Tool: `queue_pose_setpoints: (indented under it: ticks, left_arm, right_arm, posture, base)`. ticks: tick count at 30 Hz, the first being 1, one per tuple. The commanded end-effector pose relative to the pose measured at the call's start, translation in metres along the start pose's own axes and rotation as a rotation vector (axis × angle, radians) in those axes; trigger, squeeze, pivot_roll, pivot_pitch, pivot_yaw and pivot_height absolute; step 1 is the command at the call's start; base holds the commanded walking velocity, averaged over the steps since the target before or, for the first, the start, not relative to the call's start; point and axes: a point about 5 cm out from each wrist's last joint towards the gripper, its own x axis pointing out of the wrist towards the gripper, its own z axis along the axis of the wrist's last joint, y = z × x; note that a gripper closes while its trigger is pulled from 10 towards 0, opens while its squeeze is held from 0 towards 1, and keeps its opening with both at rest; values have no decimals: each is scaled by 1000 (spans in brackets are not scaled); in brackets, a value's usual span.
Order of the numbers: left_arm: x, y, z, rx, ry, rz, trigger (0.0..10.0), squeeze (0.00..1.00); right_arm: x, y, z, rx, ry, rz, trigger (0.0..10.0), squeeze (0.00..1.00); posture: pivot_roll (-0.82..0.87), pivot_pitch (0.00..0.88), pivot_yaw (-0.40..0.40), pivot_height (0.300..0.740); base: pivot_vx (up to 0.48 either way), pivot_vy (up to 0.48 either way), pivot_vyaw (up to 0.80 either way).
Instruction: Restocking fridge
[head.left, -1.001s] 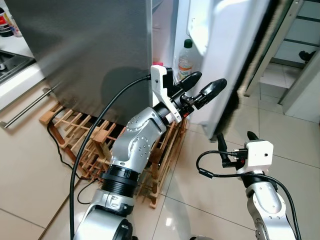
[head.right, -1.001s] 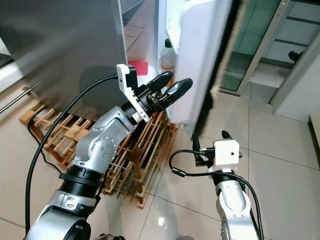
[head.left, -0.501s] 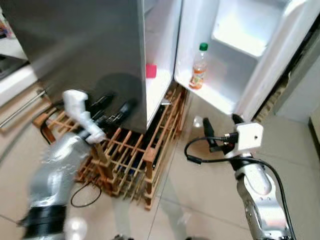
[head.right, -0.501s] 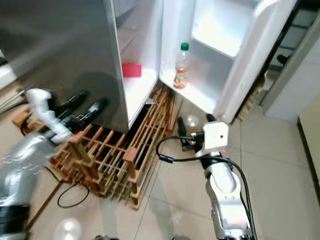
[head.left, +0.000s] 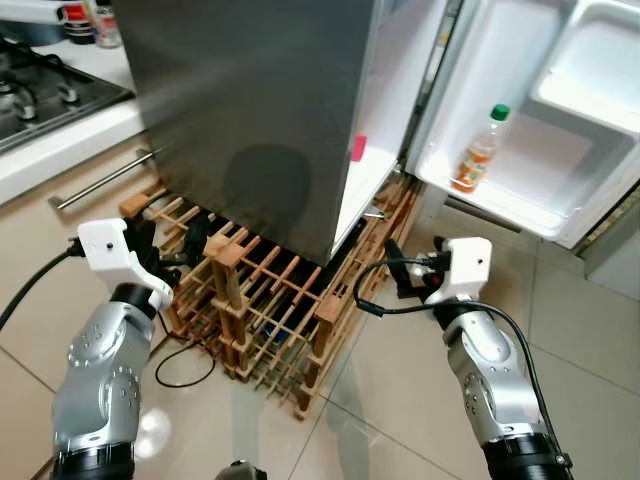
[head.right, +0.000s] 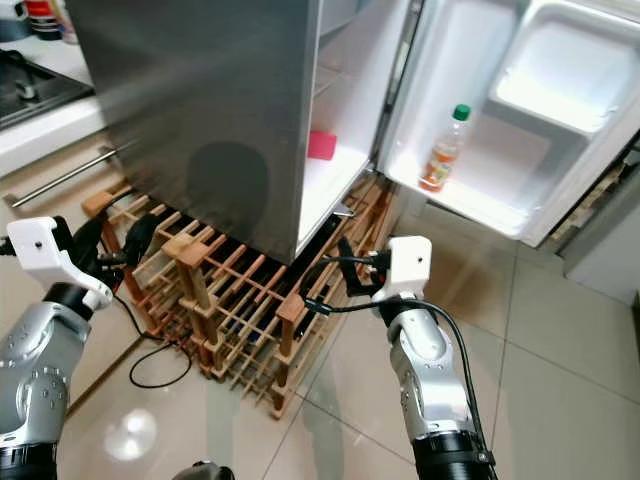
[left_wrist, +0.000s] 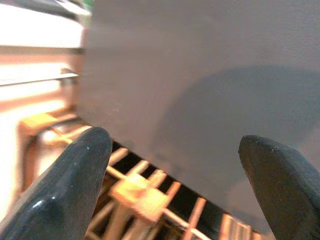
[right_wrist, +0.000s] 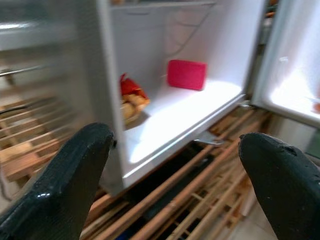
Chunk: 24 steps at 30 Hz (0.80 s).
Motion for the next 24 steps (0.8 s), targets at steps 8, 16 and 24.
queue_pose_setpoints:
  ticks: [8,16,24]
  left_arm:
    - [3,-11,-3,93,-20,72,10000,0]
    - [-11,7,-15,193,30,252,10000,0]
    - [-15,10,-9,438,26,352,10000,0]
  right_arm:
    - [-4,3,-7,11,15,31,10000,0]
    - [-13,-4,-14,20,30,-1,10000,0]
    - [-9,-1,-16,30,42,12,10000,4]
  posture:
    - [-84,0,-12,740]
    - [-89,0,-18,740]
    - [-55,0,-42,740]
  base:
    - [0,0,677]
    - [0,111,624]
    - [0,420,597]
